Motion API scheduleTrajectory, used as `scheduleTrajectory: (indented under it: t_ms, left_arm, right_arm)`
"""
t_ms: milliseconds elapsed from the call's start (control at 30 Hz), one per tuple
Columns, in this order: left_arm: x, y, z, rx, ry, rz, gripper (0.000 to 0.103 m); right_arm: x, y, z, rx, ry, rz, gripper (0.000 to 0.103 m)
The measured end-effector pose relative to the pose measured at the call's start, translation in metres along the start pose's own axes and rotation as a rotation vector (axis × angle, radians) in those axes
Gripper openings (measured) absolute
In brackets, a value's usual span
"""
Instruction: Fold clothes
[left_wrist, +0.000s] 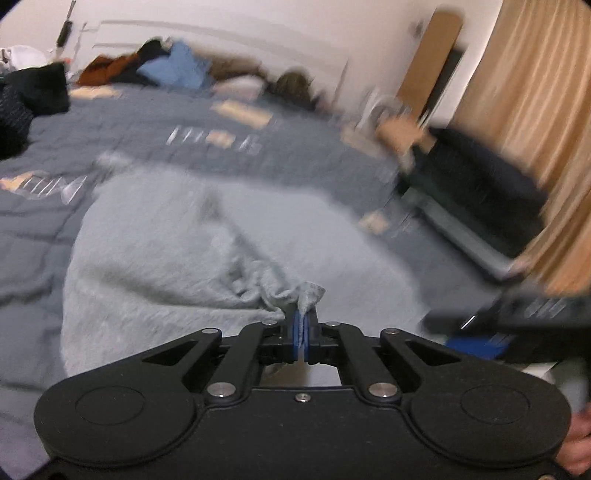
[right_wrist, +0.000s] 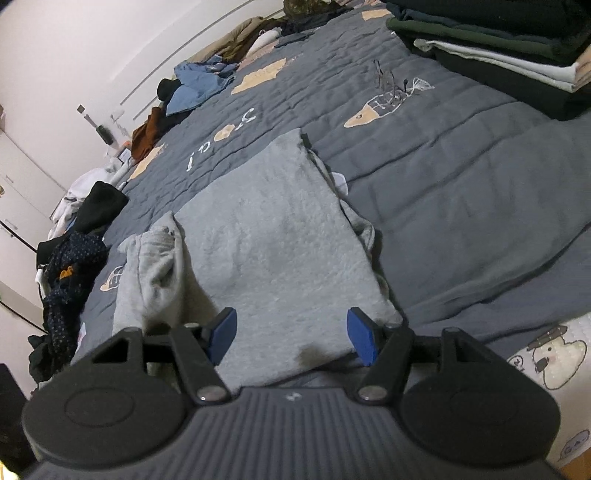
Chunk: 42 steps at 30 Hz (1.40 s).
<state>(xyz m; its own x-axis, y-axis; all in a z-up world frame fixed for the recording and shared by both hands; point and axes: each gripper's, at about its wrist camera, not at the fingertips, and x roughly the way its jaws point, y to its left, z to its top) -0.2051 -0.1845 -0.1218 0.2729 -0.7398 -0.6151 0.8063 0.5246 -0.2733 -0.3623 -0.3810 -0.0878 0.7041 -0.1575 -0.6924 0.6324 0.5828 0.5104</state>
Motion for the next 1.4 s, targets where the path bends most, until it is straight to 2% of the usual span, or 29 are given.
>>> scheduleTrajectory:
  t_ms: [67,167,233,267,433,567,733,833,1067,1133,1267,1333,1400]
  left_arm:
    - [-0.001,-0.006,-0.005,0.069,0.043,0.008,0.005]
    - [-0.013,-0.009,-0.007,0.137,0.061,-0.017,0.016]
    - [-0.022,-0.008,-0.008,0.15,0.065,-0.042,0.038]
    - [-0.028,-0.004,-0.007,0.153,0.055,-0.05,0.04]
    - [-0.05,0.017,-0.001,0.075,0.001,-0.026,0.04]
    - [-0.062,0.037,0.008,0.015,-0.028,0.002,0.041]
    - [-0.073,0.049,0.016,0.017,-0.046,0.009,0.042]
    - [-0.075,0.051,0.028,0.055,-0.064,0.005,0.042]
    - [-0.06,0.061,0.064,0.129,-0.115,-0.002,0.044]
    - [-0.052,0.07,0.071,0.108,-0.112,-0.002,0.045]
    - [-0.044,0.093,0.069,-0.001,-0.117,-0.017,0.045]
    - [-0.041,0.101,0.066,-0.034,-0.105,0.001,0.045]
    - [-0.041,0.108,0.064,-0.056,-0.105,0.02,0.045]
  right_arm:
    - [0.002,0.001,0.0,0.0,0.004,0.005,0.065]
    - [0.006,0.006,0.001,-0.006,0.006,0.015,0.065]
    - [0.008,0.011,0.001,-0.016,0.0,0.022,0.065]
    - [0.009,0.013,0.001,-0.02,-0.004,0.026,0.065]
    - [0.015,0.034,0.0,-0.064,-0.026,0.084,0.065]
    - [0.023,0.058,0.001,-0.15,-0.064,0.147,0.065]
    - [0.041,0.089,0.017,-0.371,-0.037,0.135,0.065]
    - [0.055,0.099,0.029,-0.49,0.011,0.147,0.065]
    - [0.074,0.105,0.026,-0.561,0.083,0.25,0.064]
    - [0.074,0.107,0.023,-0.573,0.09,0.276,0.064]
    - [0.077,0.111,0.015,-0.623,0.09,0.291,0.061]
    - [0.081,0.111,0.011,-0.633,0.101,0.272,0.056]
    - [0.088,0.11,0.008,-0.636,0.128,0.246,0.022]
